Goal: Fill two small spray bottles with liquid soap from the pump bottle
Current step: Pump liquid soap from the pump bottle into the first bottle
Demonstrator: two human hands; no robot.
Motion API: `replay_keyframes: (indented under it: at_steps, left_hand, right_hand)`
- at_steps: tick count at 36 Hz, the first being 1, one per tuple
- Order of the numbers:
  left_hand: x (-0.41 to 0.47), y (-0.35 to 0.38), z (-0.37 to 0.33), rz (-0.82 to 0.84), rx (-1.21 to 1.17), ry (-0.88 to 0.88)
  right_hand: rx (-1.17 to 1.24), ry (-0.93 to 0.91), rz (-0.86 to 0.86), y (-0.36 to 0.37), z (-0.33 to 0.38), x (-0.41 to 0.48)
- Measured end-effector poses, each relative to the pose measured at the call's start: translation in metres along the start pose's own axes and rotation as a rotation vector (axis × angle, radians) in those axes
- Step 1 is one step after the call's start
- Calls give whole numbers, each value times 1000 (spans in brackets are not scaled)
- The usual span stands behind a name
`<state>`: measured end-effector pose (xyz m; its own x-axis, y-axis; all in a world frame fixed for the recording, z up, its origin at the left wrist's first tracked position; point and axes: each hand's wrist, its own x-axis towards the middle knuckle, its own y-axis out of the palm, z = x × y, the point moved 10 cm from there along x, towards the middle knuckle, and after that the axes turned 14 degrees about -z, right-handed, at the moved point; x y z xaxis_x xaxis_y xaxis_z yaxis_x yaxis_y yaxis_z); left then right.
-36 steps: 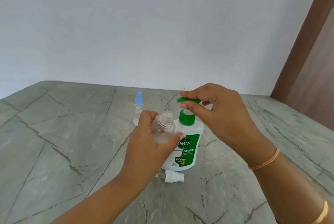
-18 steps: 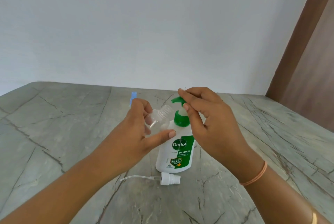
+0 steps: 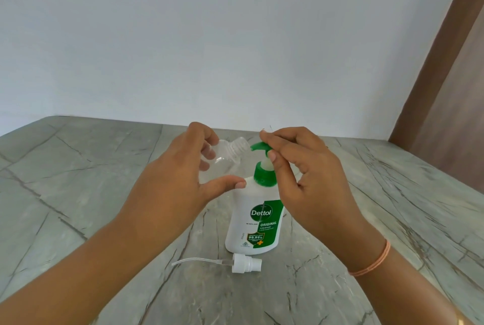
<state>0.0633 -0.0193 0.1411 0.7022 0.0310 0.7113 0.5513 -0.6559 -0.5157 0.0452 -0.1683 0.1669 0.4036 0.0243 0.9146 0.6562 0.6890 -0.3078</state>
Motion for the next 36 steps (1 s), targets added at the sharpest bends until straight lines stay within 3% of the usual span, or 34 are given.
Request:
replay_keyframes:
  at_steps: [14,22,29,36]
  left_hand:
    - [-2,-1,-2,-47,-36,9]
    - [-7,-3,14,33,-235,-25]
    - [-1,-10,21,-40,-444,-150]
    - [-3,-13,24,-95,-609,-97]
  right_hand:
    - [-74,-77,-64,-2,6,-4]
    - [-39,-61,-40,2,6,-7]
    - [-44,-31,-109,-8,5,-6]
    - [-51,-38,-110,-3,8,-11]
